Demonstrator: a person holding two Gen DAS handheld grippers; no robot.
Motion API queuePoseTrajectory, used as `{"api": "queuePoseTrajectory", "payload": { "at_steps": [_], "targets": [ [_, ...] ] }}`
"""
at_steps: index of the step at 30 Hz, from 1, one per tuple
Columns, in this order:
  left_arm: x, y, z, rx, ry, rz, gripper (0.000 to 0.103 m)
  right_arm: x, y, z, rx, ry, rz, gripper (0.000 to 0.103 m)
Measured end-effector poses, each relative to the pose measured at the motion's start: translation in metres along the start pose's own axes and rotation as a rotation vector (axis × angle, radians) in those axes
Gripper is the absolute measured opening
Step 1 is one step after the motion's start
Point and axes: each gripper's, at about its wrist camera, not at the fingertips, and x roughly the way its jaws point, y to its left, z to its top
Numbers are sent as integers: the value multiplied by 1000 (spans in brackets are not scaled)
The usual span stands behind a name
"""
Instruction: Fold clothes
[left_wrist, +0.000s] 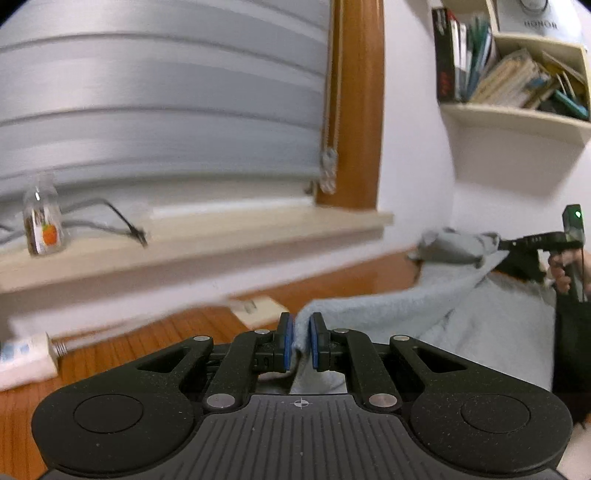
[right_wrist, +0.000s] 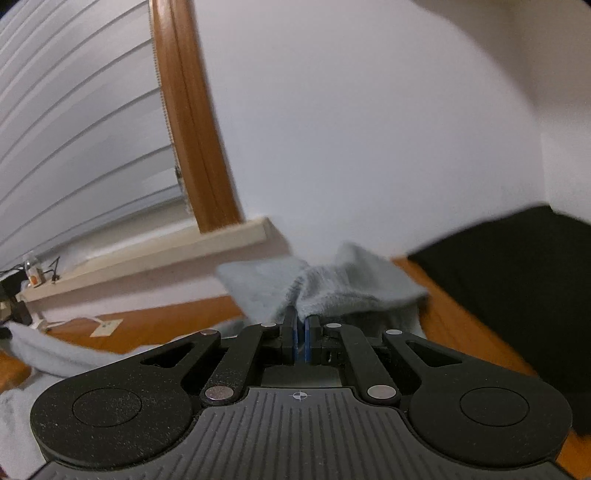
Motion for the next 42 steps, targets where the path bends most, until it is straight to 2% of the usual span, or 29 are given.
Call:
{"api": "queuePoseTrajectory", "payload": {
  "at_steps": [2, 5, 8, 9, 11, 13, 16, 19, 21, 23, 26, 30, 36, 38, 39, 40, 41, 42],
  "targets": [
    [-2, -1, -4, -7, 35, -2, 21, 9, 1, -11, -1, 66, 3, 4],
    [-7, 0, -8, -19, 58, 6, 33, 20, 12, -17, -26, 119, -8, 15],
    [-11, 2, -12, -31, 79, 13, 42, 14, 22, -13, -55, 74, -25, 42],
    [-11, 3, -12, -32, 78, 12, 43, 11, 25, -12, -65, 55, -31, 45],
    [-7, 2, -11, -28, 82, 10, 56, 6, 31, -10, -87, 23, -44, 46],
    [-1, -3, -13, -16, 109, -3, 65, 6, 38, -10, -113, 2, -54, 48],
    [13, -11, -19, -2, 171, 3, 65, 10, 50, -14, -158, -20, -54, 51],
    [19, -11, -27, -15, 201, -13, 59, 23, 63, -18, -194, -32, -34, 57],
    [21, -10, -30, -25, 209, -33, 43, 36, 70, -20, -200, -8, 4, 61],
    [19, -12, -30, -9, 205, -36, 15, 51, 78, -22, -225, 31, 26, 61],
    [16, -16, -29, 14, 196, -39, 6, 73, 87, -23, -259, 76, 51, 61],
    [-3, -23, -23, 7, 167, -43, 5, 82, 98, -19, -275, 81, 85, 61],
    [-22, -26, -34, -29, 220, -26, 5, 90, 111, -23, -326, 104, 101, 66],
    [-26, -23, -37, -48, 228, -18, 9, 96, 110, -26, -326, 121, 99, 68],
    [-26, -19, -37, -59, 225, -12, 13, 99, 109, -28, -322, 133, 101, 68],
    [-26, -13, -35, -77, 217, 3, 24, 102, 107, -29, -314, 140, 103, 68],
    [-26, -7, -33, -94, 210, 17, 40, 104, 104, -30, -305, 144, 102, 69],
    [-25, -1, -31, -113, 202, 32, 49, 106, 102, -31, -291, 152, 105, 70]
  ]
}}
